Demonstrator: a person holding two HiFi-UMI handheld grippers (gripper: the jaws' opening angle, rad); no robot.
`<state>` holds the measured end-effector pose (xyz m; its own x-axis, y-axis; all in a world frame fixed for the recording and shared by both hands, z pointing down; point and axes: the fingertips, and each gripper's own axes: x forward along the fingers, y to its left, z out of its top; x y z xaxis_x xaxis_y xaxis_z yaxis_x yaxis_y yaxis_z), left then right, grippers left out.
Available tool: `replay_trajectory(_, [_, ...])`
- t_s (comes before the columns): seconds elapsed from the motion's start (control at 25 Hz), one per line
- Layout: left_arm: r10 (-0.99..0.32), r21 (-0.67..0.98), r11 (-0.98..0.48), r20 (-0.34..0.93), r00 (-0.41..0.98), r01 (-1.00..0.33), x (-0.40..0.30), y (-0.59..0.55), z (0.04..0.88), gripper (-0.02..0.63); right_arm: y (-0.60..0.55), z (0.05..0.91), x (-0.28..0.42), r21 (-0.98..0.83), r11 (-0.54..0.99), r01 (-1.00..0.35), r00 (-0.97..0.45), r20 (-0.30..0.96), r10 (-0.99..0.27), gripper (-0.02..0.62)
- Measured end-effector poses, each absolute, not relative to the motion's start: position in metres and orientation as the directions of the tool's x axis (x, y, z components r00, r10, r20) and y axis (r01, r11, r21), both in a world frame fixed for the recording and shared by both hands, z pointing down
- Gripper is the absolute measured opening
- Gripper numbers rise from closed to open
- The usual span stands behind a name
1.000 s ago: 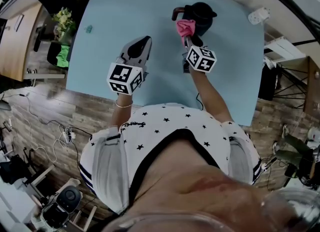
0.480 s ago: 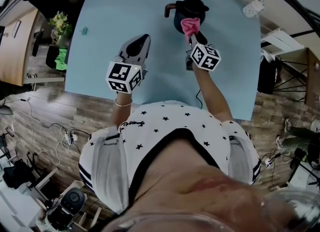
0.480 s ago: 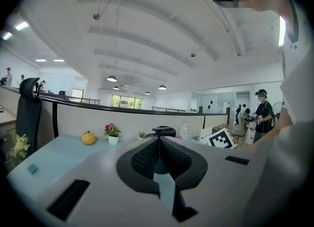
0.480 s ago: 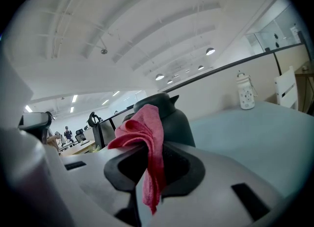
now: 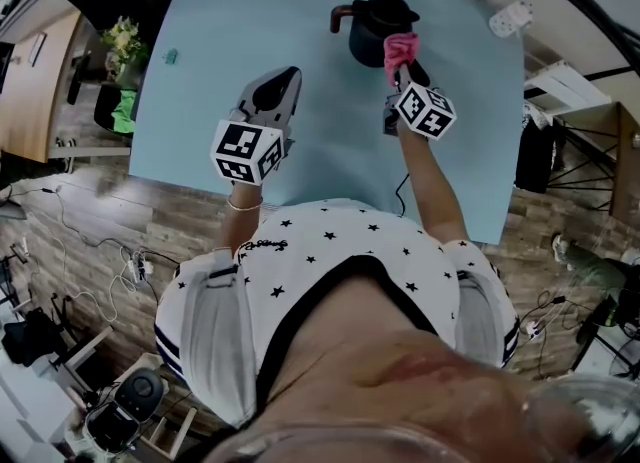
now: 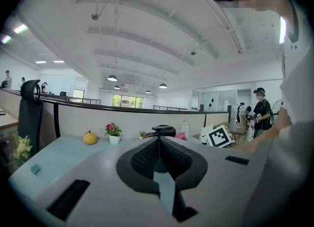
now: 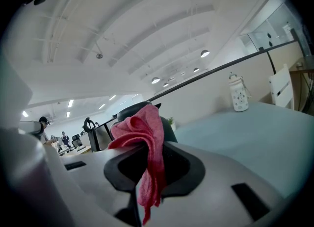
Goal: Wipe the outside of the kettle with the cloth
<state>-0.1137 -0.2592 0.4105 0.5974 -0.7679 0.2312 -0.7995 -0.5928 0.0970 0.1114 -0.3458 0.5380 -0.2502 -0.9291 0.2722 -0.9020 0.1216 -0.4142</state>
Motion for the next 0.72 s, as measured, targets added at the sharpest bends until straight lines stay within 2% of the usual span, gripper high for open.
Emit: replay_trajectory(0.72, [-0.784,0.068,-0.571,0.249,0.568,-0.818,-0.114,-0.262,0.41,0.029,-0.363,0.55,0.169,-0.458,-0.011,-0.889,-0.138,0.291,-0.947,0.069])
